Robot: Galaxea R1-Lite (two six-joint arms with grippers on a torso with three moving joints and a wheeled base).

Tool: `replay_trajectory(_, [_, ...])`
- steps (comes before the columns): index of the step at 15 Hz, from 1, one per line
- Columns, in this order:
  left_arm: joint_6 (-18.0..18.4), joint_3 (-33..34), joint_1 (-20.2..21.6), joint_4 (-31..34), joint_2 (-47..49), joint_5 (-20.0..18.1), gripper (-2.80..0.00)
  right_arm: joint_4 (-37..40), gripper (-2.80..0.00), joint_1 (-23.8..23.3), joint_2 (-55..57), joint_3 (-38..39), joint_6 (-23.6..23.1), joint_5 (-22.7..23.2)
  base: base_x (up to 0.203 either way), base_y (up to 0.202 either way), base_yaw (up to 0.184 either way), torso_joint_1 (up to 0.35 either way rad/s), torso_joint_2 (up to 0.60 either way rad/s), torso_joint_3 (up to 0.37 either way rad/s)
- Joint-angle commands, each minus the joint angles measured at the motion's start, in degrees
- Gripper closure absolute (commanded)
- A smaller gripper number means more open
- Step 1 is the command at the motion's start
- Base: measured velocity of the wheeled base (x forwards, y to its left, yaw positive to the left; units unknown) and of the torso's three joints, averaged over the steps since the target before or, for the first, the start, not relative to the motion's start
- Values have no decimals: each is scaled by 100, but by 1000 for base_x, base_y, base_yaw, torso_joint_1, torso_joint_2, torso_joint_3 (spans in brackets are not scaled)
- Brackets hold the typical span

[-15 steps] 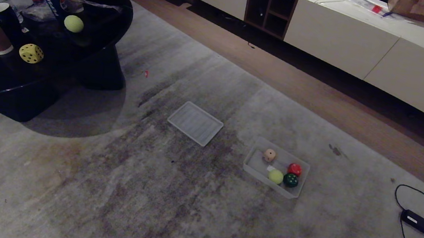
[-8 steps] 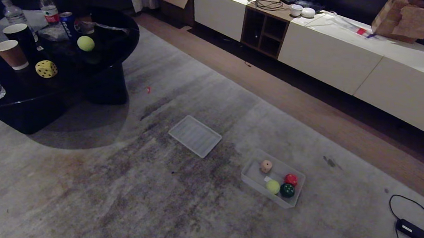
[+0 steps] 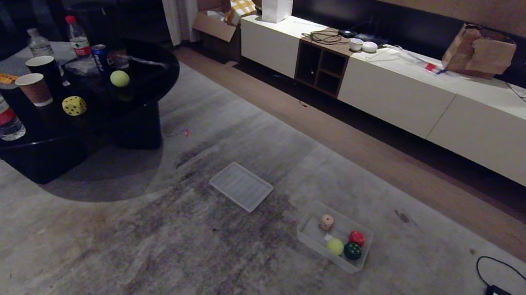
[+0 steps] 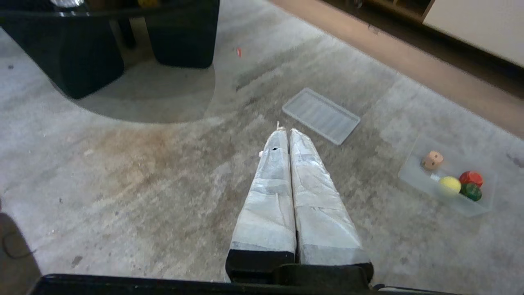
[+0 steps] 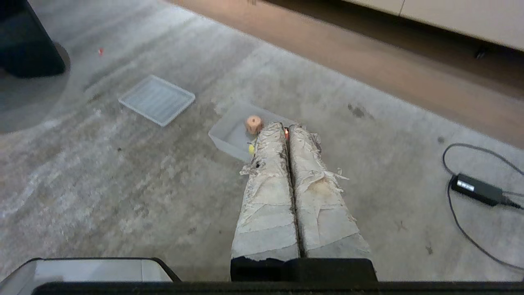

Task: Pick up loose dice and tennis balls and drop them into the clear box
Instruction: Pick up the ball on the table

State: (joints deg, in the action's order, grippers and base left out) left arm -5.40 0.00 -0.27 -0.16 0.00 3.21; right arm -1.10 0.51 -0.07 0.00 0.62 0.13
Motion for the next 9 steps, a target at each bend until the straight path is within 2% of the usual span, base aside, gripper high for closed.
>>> replay_trajectory(1, [-5, 9, 0, -2, 9, 4, 0, -5, 0, 2, 7, 44, 0, 5, 0, 0, 0, 7, 7, 193])
replay_trajectory(9, [56, 9, 0, 7, 9, -30, 0, -5, 0, 2, 7, 44, 8, 5, 0, 0, 0, 1, 3, 193])
